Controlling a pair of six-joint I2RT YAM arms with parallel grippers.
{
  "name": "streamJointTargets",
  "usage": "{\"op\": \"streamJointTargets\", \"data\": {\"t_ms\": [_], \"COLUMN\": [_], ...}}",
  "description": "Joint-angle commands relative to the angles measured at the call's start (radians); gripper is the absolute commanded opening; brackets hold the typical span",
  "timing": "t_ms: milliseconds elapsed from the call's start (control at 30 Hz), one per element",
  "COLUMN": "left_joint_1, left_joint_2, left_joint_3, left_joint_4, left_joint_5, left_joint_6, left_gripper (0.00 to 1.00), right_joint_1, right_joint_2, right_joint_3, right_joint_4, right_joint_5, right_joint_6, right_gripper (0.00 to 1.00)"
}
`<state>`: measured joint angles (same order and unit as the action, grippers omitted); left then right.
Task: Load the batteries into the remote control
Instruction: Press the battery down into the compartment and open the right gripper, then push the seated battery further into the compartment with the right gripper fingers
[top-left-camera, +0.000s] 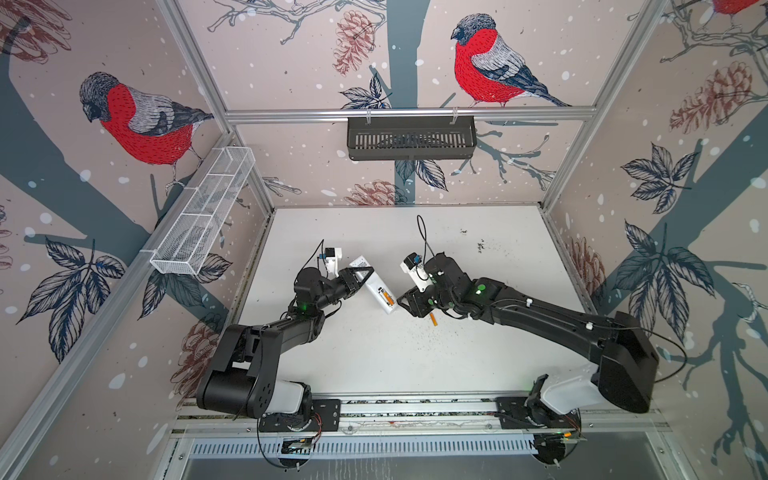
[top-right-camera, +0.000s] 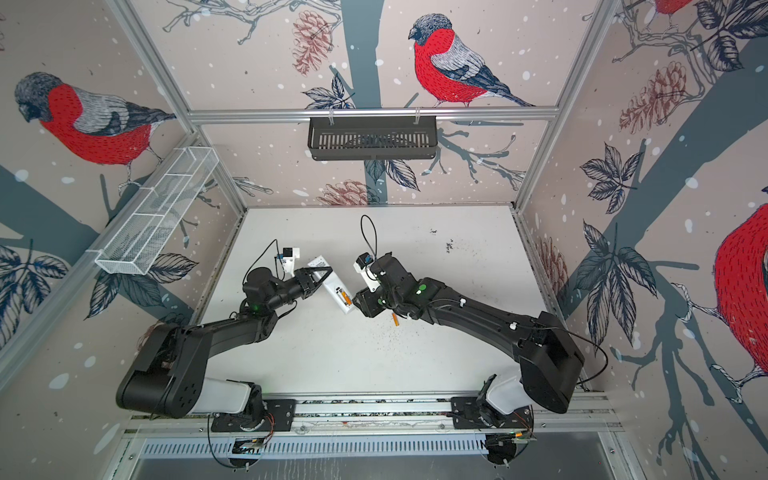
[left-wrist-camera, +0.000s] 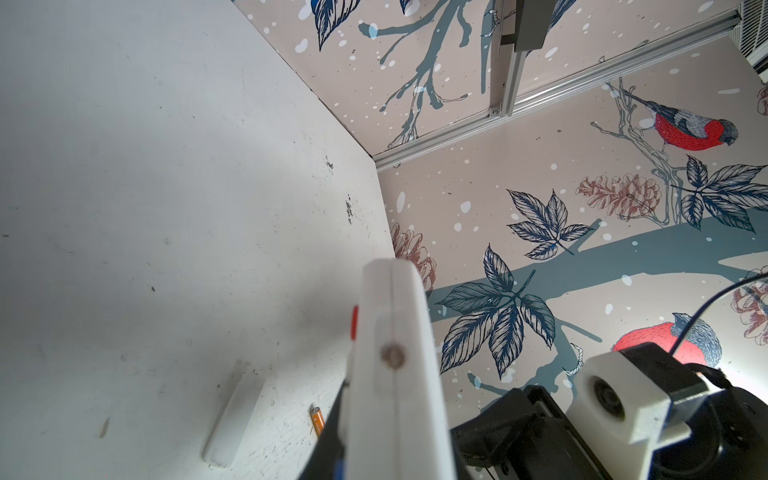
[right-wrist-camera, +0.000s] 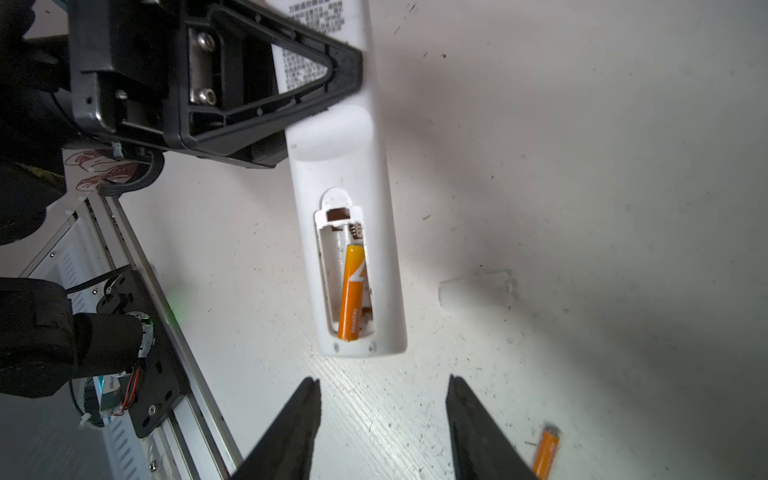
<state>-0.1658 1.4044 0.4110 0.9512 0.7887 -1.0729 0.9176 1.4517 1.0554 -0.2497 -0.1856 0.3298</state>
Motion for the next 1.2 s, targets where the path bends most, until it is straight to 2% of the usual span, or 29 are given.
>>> {"op": "streamJointTargets", "data": {"t_ms": [0, 100, 300, 733, 1167], "left_joint_1": [0.003, 0.004, 0.004, 0.008, 0.008], "left_joint_2": [-0.017, -0.026, -0.026, -0.016, -0.01], "left_joint_3": [0.009, 0.011, 0.017, 0.006, 0.0], "left_joint_4": [0.012, -0.014, -0.04, -0.013, 0.006], "left_joint_5": [0.014, 0.01, 0.006, 0.007, 0.01], "left_joint_6": [0.029, 0.04, 0.053, 0.039, 0.028], "left_gripper": [0.0, 0.0, 0.0, 0.0, 0.0], "right_joint_1": [0.006, 0.023, 0.064, 0.111, 0.127], "right_joint_2": [-0.003, 0.014, 0.059, 0.149, 0.184], "right_joint_3": [0.003, 0.017, 0.056, 0.129, 0.153], "right_joint_4": [0.035, 0.026, 0.006, -0.06, -0.074], "right_joint_5": [-0.023, 0.001, 0.067, 0.185, 0.225], "right_joint_6": [-0.023, -0.023, -0.014, -0.022, -0.024], "right_gripper": [0.42, 0.35, 0.29, 0.23, 0.21]}}
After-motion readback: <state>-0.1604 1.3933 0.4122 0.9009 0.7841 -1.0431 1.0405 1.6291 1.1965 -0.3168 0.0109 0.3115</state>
